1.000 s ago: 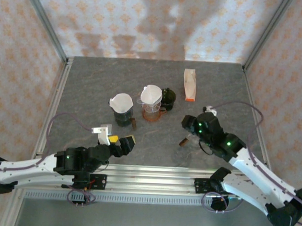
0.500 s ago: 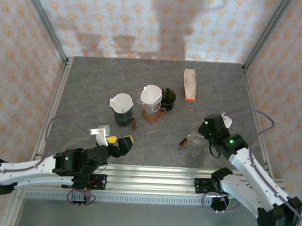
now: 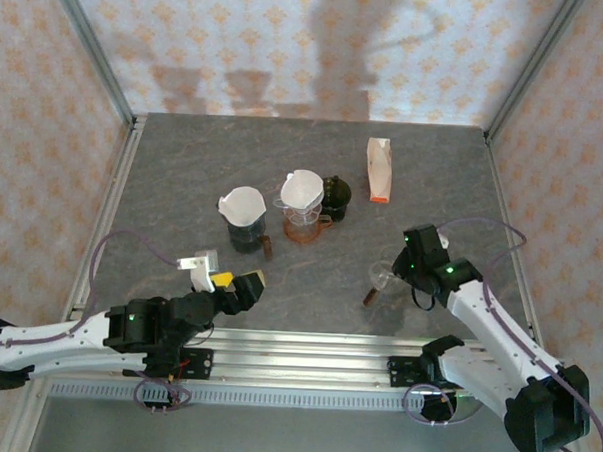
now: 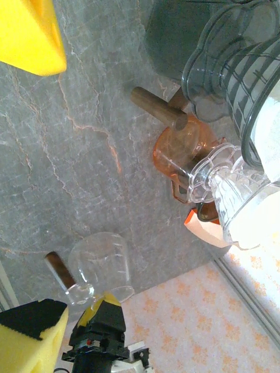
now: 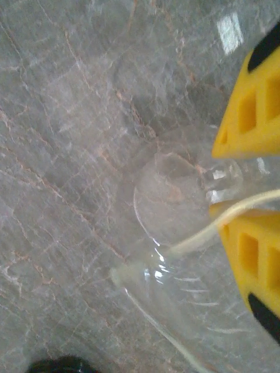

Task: Place the coffee filter in the dripper

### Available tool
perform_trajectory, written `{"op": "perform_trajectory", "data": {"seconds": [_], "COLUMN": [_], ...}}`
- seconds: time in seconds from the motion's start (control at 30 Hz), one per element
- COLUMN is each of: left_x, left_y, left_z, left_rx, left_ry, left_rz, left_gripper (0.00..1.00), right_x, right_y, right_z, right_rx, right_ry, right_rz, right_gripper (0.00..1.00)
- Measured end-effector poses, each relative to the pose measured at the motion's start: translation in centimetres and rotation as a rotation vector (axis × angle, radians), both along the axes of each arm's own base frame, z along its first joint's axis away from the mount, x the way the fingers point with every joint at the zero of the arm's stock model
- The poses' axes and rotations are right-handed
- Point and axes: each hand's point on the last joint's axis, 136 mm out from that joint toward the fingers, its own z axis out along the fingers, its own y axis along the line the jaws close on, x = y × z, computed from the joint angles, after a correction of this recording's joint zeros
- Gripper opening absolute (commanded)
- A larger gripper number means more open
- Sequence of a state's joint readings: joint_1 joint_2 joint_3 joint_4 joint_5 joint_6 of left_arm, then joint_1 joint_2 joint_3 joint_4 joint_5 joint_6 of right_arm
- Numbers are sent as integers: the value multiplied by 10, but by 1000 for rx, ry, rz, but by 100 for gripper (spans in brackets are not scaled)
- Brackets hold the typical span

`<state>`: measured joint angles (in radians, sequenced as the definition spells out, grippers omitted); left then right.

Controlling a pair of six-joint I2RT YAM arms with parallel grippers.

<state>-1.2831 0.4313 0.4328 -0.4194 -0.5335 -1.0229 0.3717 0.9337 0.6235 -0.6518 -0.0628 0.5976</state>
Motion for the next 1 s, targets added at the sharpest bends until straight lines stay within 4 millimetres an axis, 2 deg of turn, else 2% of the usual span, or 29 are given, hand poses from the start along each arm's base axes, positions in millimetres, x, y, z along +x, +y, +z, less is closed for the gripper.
{"op": "perform_trajectory", "data": {"seconds": [0.17, 0.3, 0.43, 0.6, 0.7, 0.9, 1.0], "left_x": [0, 1, 1, 2, 2, 2, 2], "left_y": [1, 2, 3, 5, 6, 7, 8], "left_z": [0, 0, 2, 4, 5, 6, 6], "left_rx": [-1, -3, -7, -13, -17, -23, -23], "left_ry": [-2, -5, -8, -17, -19, -23, -23], "left_rz": [3, 7, 10, 23, 26, 29, 29], "left_gripper": [100, 100, 100, 100, 100, 100, 100], "right_x": [1, 2, -7, -7, -9, -11, -10], "right_y": [16, 39, 68, 111, 130, 142, 148], "right_z": [-4, -3, 0, 15, 15, 4, 2], "right_rx": [31, 44, 9, -87, -142, -254, -293], "right_ry": [44, 79, 132, 133, 133, 164, 159], "right_rz": [92, 200, 356, 549, 628, 695, 716], "right_gripper": [11, 10, 8, 8, 8, 8, 12]}}
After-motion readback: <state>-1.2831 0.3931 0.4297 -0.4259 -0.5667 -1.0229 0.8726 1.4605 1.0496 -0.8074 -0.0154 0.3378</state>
